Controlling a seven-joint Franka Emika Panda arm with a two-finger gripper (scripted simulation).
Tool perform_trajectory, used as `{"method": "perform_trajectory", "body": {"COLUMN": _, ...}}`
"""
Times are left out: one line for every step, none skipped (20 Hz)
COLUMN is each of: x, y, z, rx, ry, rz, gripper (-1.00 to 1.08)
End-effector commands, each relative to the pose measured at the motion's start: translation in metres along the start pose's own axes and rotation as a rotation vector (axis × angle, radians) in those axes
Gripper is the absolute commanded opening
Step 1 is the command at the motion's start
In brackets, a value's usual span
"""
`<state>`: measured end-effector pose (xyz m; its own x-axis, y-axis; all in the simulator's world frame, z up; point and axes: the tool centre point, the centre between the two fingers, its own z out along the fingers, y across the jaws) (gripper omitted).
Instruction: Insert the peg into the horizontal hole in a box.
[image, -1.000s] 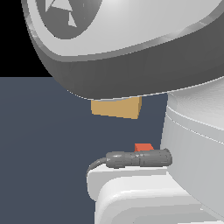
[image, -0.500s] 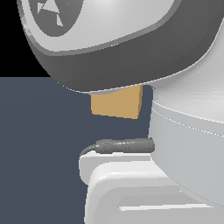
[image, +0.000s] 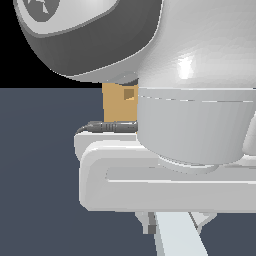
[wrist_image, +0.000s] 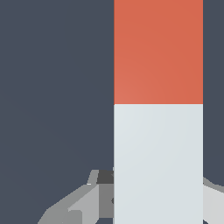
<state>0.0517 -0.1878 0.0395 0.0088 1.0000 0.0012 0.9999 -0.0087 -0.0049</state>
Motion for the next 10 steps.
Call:
{"method": "perform_trajectory", "body": {"x": 0.013, "y": -0.007, "z": -0.009, "rx": -0.004, "ry": -0.001, "rz": 0.016, "gripper": -1.00}}
{"method": "perform_trajectory", "body": {"x": 0.018, "y": -0.011, "z": -0.012, "rx": -0.005, "ry": -0.001, "rz": 0.024, "gripper": -1.00}}
{"method": "perform_trajectory", "body": {"x": 0.023, "y": -0.014, "z": -0.015, "rx": -0.005, "ry": 0.000, "rz": 0.031, "gripper": -1.00}}
{"method": "perform_trajectory", "body": {"x": 0.029, "y": -0.018, "z": -0.018, "rx": -0.005, "ry": 0.000, "rz": 0.039, "gripper": -1.00}}
{"method": "perform_trajectory", "body": {"x": 0.035, "y": -0.022, "z": -0.021, "rx": -0.005, "ry": 0.000, "rz": 0.047, "gripper": -1.00}}
{"method": "perform_trajectory", "body": {"x": 0.042, "y": -0.026, "z": -0.024, "rx": -0.005, "ry": 0.000, "rz": 0.056, "gripper": -1.00}}
{"method": "perform_trajectory", "body": {"x": 0.048, "y": -0.030, "z": -0.027, "rx": -0.005, "ry": 0.000, "rz": 0.064, "gripper": -1.00}}
{"method": "perform_trajectory", "body": {"x": 0.055, "y": -0.034, "z": -0.031, "rx": -0.005, "ry": 0.000, "rz": 0.073, "gripper": -1.00}}
{"method": "perform_trajectory", "body": {"x": 0.062, "y": -0.038, "z": -0.035, "rx": -0.005, "ry": 0.000, "rz": 0.083, "gripper": -1.00}}
{"method": "perform_trajectory", "body": {"x": 0.070, "y": -0.042, "z": -0.038, "rx": -0.005, "ry": 0.000, "rz": 0.093, "gripper": -1.00}}
